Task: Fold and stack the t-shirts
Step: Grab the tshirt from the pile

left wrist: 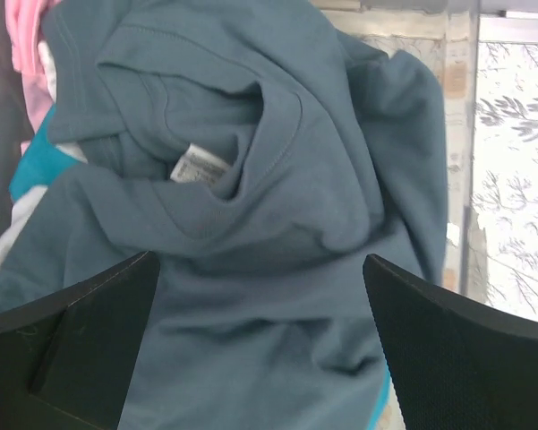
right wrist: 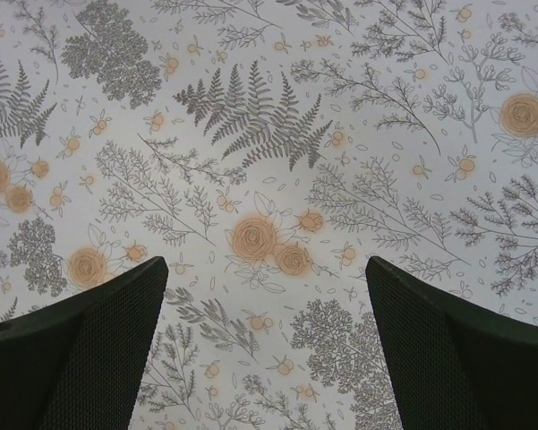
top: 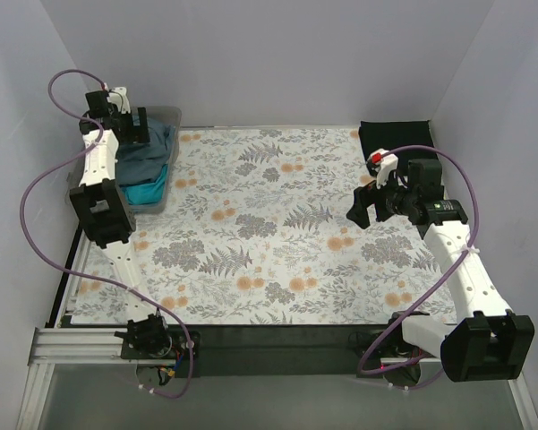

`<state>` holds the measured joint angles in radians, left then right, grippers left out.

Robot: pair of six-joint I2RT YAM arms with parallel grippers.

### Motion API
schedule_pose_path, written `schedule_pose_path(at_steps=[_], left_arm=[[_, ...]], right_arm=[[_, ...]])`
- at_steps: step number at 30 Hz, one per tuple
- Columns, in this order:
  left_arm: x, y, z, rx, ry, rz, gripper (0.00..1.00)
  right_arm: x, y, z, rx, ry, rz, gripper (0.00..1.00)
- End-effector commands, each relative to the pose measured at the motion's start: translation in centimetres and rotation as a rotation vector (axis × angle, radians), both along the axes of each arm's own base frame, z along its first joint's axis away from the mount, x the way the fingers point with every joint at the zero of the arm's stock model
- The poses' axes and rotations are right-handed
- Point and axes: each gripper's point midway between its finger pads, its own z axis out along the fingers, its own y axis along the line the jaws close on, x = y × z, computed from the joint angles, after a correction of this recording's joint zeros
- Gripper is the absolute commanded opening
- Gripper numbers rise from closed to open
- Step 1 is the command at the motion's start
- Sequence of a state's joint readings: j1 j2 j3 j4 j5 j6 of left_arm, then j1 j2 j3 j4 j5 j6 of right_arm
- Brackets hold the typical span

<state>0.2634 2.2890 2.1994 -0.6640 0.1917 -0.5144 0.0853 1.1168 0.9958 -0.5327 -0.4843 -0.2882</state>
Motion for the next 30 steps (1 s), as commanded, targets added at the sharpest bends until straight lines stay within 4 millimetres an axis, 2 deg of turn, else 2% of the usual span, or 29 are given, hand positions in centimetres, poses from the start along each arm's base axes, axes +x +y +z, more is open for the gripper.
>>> schedule_pose_path(at_steps=[1, 2, 3, 7, 10, 12, 13, 14, 16, 17, 19, 21, 23, 24, 25, 27, 28, 30], left_arm=[[1.7, 1.3, 1.0, 0.066, -0.065, 0.008, 0.98], [1.7, 1.1, 0.3, 0.066, -0.052, 0.008, 0.98], [1.4, 1.2, -1.3, 0.063, -0.020, 0.008, 0.98], [1.1, 1.6, -4.3, 0.066, 0.029, 0.026, 0.98], [0.9, 1.9, -5.9, 0.067, 0.060, 0.042, 0.98], [0.9, 1.8, -6.2, 0.062, 0.066, 0.045, 0.93], [0.9, 1.8, -6.2, 0.057, 0.066, 0.048, 0.88], [0.9, 1.7, -5.9, 0.047, 0.060, 0.055, 0.75], [0.9, 1.3, -5.8, 0.029, 0.062, 0.042, 0.55], [1.1, 1.0, -5.1, 0.018, 0.050, 0.040, 0.40], [1.0, 0.9, -4.3, 0.004, 0.048, 0.039, 0.22], [1.7, 1.0, -1.6, 0.005, -0.003, 0.054, 0.00], [1.9, 1.0, 0.9, -0.007, -0.047, 0.055, 0.00], [2.1, 0.7, 3.1, -0.015, -0.091, 0.053, 0.00], [2.1, 0.5, 6.4, -0.010, -0.162, 0.047, 0.00], [1.8, 0.0, 10.4, -0.016, -0.249, 0.035, 0.00], [1.4, -0.4, 14.6, -0.001, -0.342, 0.027, 0.00], [0.8, -0.9, 18.4, 0.002, -0.423, 0.009, 0.00]], right_arm=[[-0.4, 0.5, -0.3, 0.022, 0.016, 0.033, 0.98], [-0.4, 0.6, -0.3, 0.023, 0.018, 0.036, 0.98], [-0.3, 0.6, -0.3, 0.023, 0.019, 0.036, 0.98], [-0.4, 0.6, -0.6, 0.026, 0.031, 0.037, 0.98], [-0.5, 0.6, -0.6, 0.021, 0.033, 0.036, 0.98], [-0.6, 0.5, -0.6, 0.019, 0.032, 0.033, 0.98], [-0.7, 0.4, -0.7, 0.017, 0.035, 0.032, 0.98], [-0.7, 0.4, -0.8, 0.016, 0.035, 0.033, 0.98], [-0.8, 0.5, -0.9, 0.016, 0.038, 0.036, 0.98], [-0.8, 0.6, -1.0, 0.022, 0.042, 0.043, 0.98], [-0.9, 0.8, -1.0, 0.029, 0.050, 0.051, 0.98], [-0.9, 0.7, -1.0, 0.028, 0.053, 0.050, 0.97], [-0.8, 0.7, -0.9, 0.024, 0.046, 0.047, 0.97], [-0.8, 0.7, -0.8, 0.024, 0.043, 0.047, 0.97], [-0.9, 0.7, -0.8, 0.024, 0.043, 0.049, 0.97], [-0.9, 0.8, -0.8, 0.029, 0.041, 0.053, 0.97], [-0.9, 0.8, -0.7, 0.032, 0.042, 0.053, 0.97], [-0.9, 0.8, -0.8, 0.034, 0.044, 0.056, 0.97]])
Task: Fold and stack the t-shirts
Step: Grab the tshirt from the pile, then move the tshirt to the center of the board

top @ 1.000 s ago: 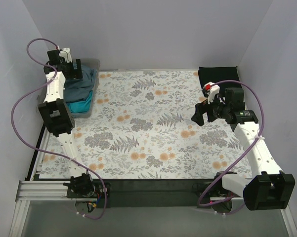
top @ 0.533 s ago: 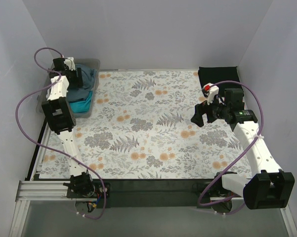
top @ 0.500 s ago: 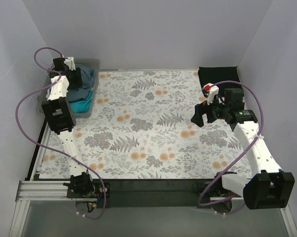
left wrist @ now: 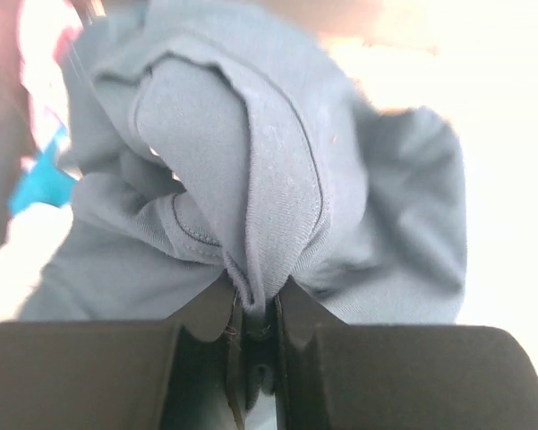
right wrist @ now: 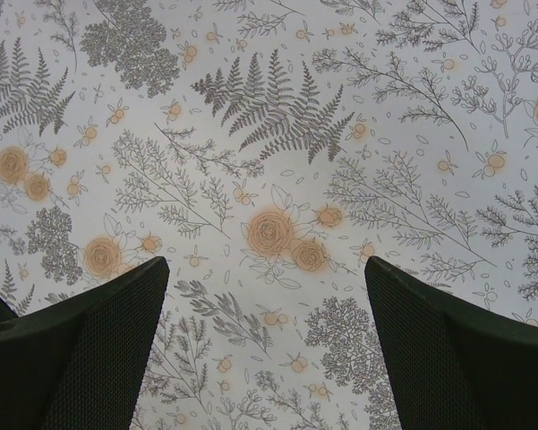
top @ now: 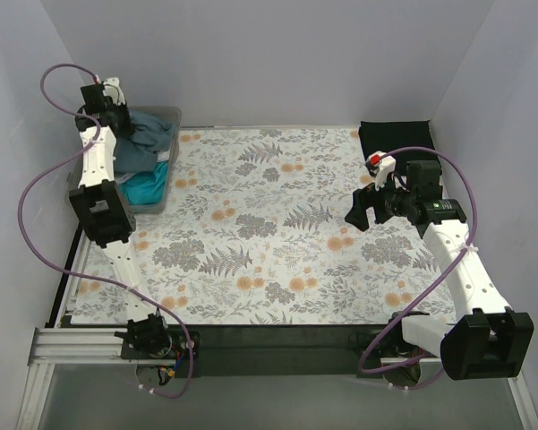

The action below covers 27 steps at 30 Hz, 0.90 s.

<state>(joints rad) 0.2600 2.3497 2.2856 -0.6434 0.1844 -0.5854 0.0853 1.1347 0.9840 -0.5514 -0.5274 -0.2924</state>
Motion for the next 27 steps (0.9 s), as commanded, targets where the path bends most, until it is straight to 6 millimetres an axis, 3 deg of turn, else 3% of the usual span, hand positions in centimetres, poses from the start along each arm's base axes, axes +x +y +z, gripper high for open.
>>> schedule_pose_path(at_steps=[1, 5, 9, 11, 16, 17, 18, 19, 20, 22, 23, 25, 27], left_arm=[[-1.8, -1.5, 20.7, 0.052, -0.428, -0.035, 0.00], [-3.3, -3.1, 26.1, 0.055, -0.546, -0.071, 0.00], [-4.0, -3.2, 28.4, 0.075, -0.594, -0.055, 0.00], [-4.7, -4.7, 29.3, 0.039, -0.609, -0.125, 0.00], [-8.9, -13.8, 34.5, -0.020, -0.714, -0.366, 0.00], [-9.6, -17.3, 35.1, -0.037, -0.726, -0.429, 0.00], [-11.1, -19.1, 36.6, -0.034, -0.757, -0.459, 0.00], [-11.7, -20.1, 37.1, -0.038, -0.767, -0.476, 0.00], [-13.0, -24.3, 37.5, -0.072, -0.774, -0.555, 0.00], [-14.8, -26.8, 38.3, -0.116, -0.782, -0.600, 0.00], [-15.8, -28.8, 38.3, -0.143, -0.777, -0.646, 0.00], [-16.6, -30.7, 36.2, -0.202, -0.708, -0.684, 0.00], [-19.2, -33.2, 34.5, -0.263, -0.650, -0.784, 0.00]], right_arm=[[-0.1, 0.3, 0.2, 0.015, -0.001, 0.022, 0.97], [0.0, 0.5, 0.3, 0.021, 0.002, 0.026, 0.96], [0.0, 0.6, 0.4, 0.028, 0.006, 0.030, 0.96], [0.1, 0.5, 0.5, 0.026, 0.002, 0.026, 0.96], [0.1, 0.5, 0.6, 0.030, 0.004, 0.020, 0.96], [0.1, 0.5, 0.6, 0.032, 0.006, 0.021, 0.96], [0.2, 0.5, 0.8, 0.035, 0.002, 0.021, 0.97], [0.3, 0.5, 0.9, 0.039, 0.003, 0.020, 0.97], [0.3, 0.4, 0.9, 0.044, 0.009, 0.013, 0.97], [0.6, 0.0, 1.4, 0.053, 0.004, 0.000, 0.97], [0.6, -0.1, 1.5, 0.057, 0.005, -0.006, 0.97], [1.0, -0.6, 1.9, 0.058, -0.003, -0.023, 0.98], [1.3, -1.2, 2.2, 0.055, -0.005, -0.041, 0.97]])
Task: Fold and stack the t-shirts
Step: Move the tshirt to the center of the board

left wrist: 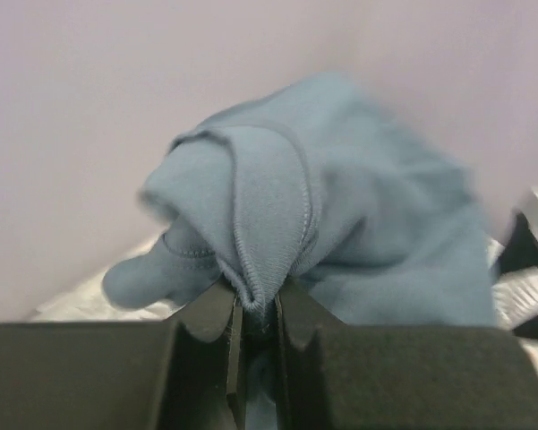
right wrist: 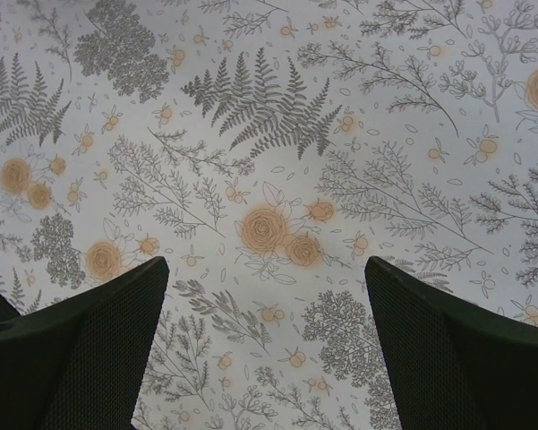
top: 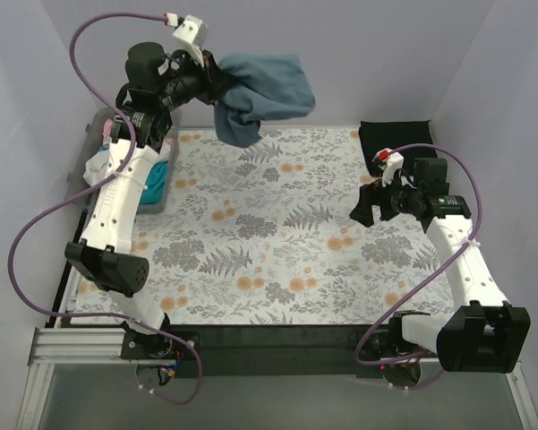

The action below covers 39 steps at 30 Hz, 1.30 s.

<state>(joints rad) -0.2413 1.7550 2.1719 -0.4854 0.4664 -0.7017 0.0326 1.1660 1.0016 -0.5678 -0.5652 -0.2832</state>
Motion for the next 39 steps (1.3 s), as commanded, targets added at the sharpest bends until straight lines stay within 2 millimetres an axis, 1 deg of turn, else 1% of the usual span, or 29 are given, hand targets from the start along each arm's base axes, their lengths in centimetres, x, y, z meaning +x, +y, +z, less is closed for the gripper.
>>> schedule_pose_path(at_steps=[1, 2, 3, 4, 5, 6, 7, 8, 9, 11, 17, 18, 20, 21, 23, 24, 25, 26, 28, 29, 30, 31, 32, 33, 34, 35, 37, 38, 39], left_arm=[[-4.6, -1.5, -2.1, -0.023, 0.079, -0.126, 0.00], [-6.2, -1.8, -2.9, -0.016, 0.096, -0.160, 0.00], [-7.1, -2.3, -4.9, -0.006, 0.139, -0.200, 0.00], [-7.6, -2.4, -10.4, 0.021, 0.261, -0.211, 0.05], [-9.3, -0.8, -16.1, 0.071, 0.375, -0.155, 0.94], [-9.7, -0.6, -18.2, 0.081, 0.428, -0.154, 0.95], [-10.3, -0.2, -19.8, 0.099, 0.458, -0.154, 0.98], [-10.9, 0.3, -20.3, 0.098, 0.475, -0.153, 0.98], [-11.7, 0.9, -21.8, 0.090, 0.527, -0.164, 0.98], [-12.7, 1.2, -22.2, 0.091, 0.544, -0.187, 0.98], [-14.1, 2.1, -23.6, 0.129, 0.580, -0.233, 0.98], [-14.7, 2.2, -24.5, 0.157, 0.607, -0.258, 0.98], [-15.8, 2.5, -26.3, 0.194, 0.655, -0.287, 0.98], [-16.1, 2.7, -27.0, 0.227, 0.644, -0.300, 0.98], [-16.5, 3.5, -28.9, 0.269, 0.670, -0.272, 0.96], [-16.5, 3.7, -29.3, 0.284, 0.666, -0.264, 0.94], [-16.4, 3.9, -29.5, 0.292, 0.663, -0.252, 0.94], [-15.9, 4.0, -29.6, 0.301, 0.646, -0.240, 0.93], [-15.3, 3.8, -29.2, 0.306, 0.623, -0.250, 0.91], [-15.1, 3.4, -29.7, 0.307, 0.649, -0.270, 0.89], [-14.8, 2.4, -28.8, 0.314, 0.629, -0.301, 0.86], [-14.9, 1.7, -29.2, 0.324, 0.644, -0.328, 0.83], [-15.0, 1.0, -30.1, 0.336, 0.671, -0.351, 0.76], [-15.6, -0.3, -30.5, 0.364, 0.672, -0.381, 0.74], [-15.7, -0.7, -31.1, 0.374, 0.686, -0.380, 0.72], [-15.4, -1.3, -31.5, 0.376, 0.677, -0.379, 0.71], [-15.2, -1.4, -32.6, 0.391, 0.686, -0.352, 0.71], [-14.6, -1.5, -32.8, 0.377, 0.688, -0.319, 0.71], [-14.0, -1.1, -33.5, 0.391, 0.699, -0.283, 0.71]], right_arm=[[1.3, -1.3, 2.8, 0.022, -0.054, -0.045, 0.98], [1.3, -1.6, 2.9, 0.023, -0.053, -0.054, 0.98], [1.3, -1.8, 3.0, 0.024, -0.052, -0.057, 0.98], [1.4, -2.3, 3.1, 0.020, -0.055, -0.065, 0.98], [1.0, -2.9, 3.1, -0.002, -0.049, -0.069, 0.98], [1.0, -3.0, 3.2, -0.011, -0.058, -0.068, 0.98], [0.6, -3.1, 2.9, -0.019, -0.046, -0.066, 0.98], [0.3, -3.2, 2.7, -0.025, -0.041, -0.058, 0.98], [-0.2, -3.1, 2.3, -0.030, -0.029, -0.040, 0.98], [-0.6, -2.9, 1.8, -0.030, -0.010, -0.024, 0.98], [-1.3, -1.5, -0.3, 0.022, 0.098, 0.040, 0.98], [-1.4, -0.6, -1.0, 0.025, 0.126, 0.067, 0.97], [-1.5, -0.1, -2.2, 0.009, 0.162, 0.085, 0.95], [-1.9, 1.3, -3.5, -0.029, 0.189, 0.138, 0.93], [-2.0, 2.1, -4.6, -0.058, 0.214, 0.158, 0.92], [-1.8, 2.8, -5.7, -0.078, 0.239, 0.175, 0.90], [-1.7, 3.1, -6.1, -0.084, 0.254, 0.182, 0.89], [-1.7, 3.5, -7.2, -0.085, 0.298, 0.188, 0.87], [-1.5, 4.2, -7.8, -0.088, 0.323, 0.206, 0.82], [-1.5, 4.4, -8.7, -0.085, 0.359, 0.211, 0.80], [-1.5, 4.7, -9.0, -0.071, 0.379, 0.214, 0.77], [-1.4, 4.8, -9.4, -0.066, 0.397, 0.213, 0.75], [-1.5, 5.0, -10.3, -0.062, 0.433, 0.219, 0.73], [-1.5, 5.2, -10.5, -0.046, 0.447, 0.227, 0.69], [-1.5, 5.5, -10.6, -0.033, 0.460, 0.233, 0.67], [-1.7, 5.9, -11.2, -0.011, 0.495, 0.249, 0.64], [-1.7, 6.4, -11.5, 0.012, 0.519, 0.261, 0.63], [-1.5, 6.7, -11.9, 0.018, 0.538, 0.267, 0.63], [-1.6, 7.0, -12.1, 0.027, 0.547, 0.277, 0.62]])
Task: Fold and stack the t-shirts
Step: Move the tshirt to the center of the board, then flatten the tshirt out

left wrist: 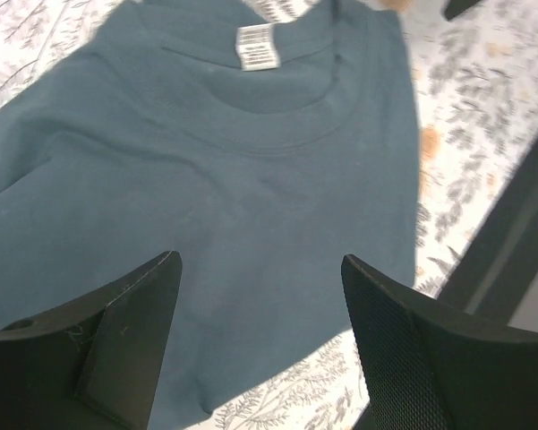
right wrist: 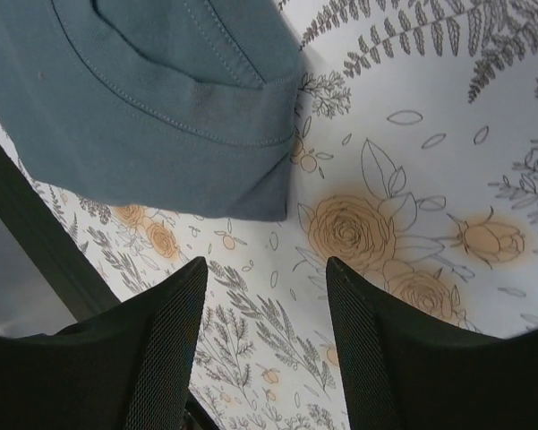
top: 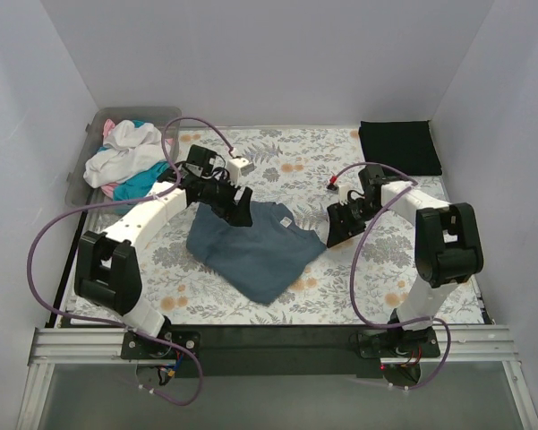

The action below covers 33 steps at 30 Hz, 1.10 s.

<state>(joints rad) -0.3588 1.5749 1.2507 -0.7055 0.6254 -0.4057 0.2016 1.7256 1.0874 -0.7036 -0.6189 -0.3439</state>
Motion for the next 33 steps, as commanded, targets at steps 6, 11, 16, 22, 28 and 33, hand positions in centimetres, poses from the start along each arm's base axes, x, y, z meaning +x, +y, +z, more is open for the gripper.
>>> schedule_pose_path(at_steps=[6, 11, 16, 22, 28, 33], left_arm=[[6.0, 3.4, -2.6, 0.205, -0.104, 0.268, 0.72], [10.4, 3.3, -2.6, 0.221, -0.154, 0.243, 0.73], [13.6, 3.2, -3.0, 0.184, -0.136, 0.148, 0.72], [13.7, 2.9, -7.0, 0.202, -0.056, 0.089, 0.75], [12.3, 2.6, -8.8, 0.191, 0.010, 0.063, 0.73], [11.8, 2.4, -9.3, 0.174, 0.041, 0.063, 0.40]], right_arm=[[1.5, 3.2, -0.2, 0.096, 0.041, 0.056, 0.61], [1.5, 3.7, -1.2, 0.098, 0.073, 0.071, 0.57], [0.4, 3.7, -2.0, 0.090, 0.101, 0.084, 0.54], [-0.6, 3.6, -2.9, 0.085, 0.126, 0.099, 0.49], [-0.7, 3.8, -2.3, 0.102, 0.121, 0.113, 0.42], [-1.0, 3.9, -2.0, 0.108, 0.107, 0.135, 0.17]])
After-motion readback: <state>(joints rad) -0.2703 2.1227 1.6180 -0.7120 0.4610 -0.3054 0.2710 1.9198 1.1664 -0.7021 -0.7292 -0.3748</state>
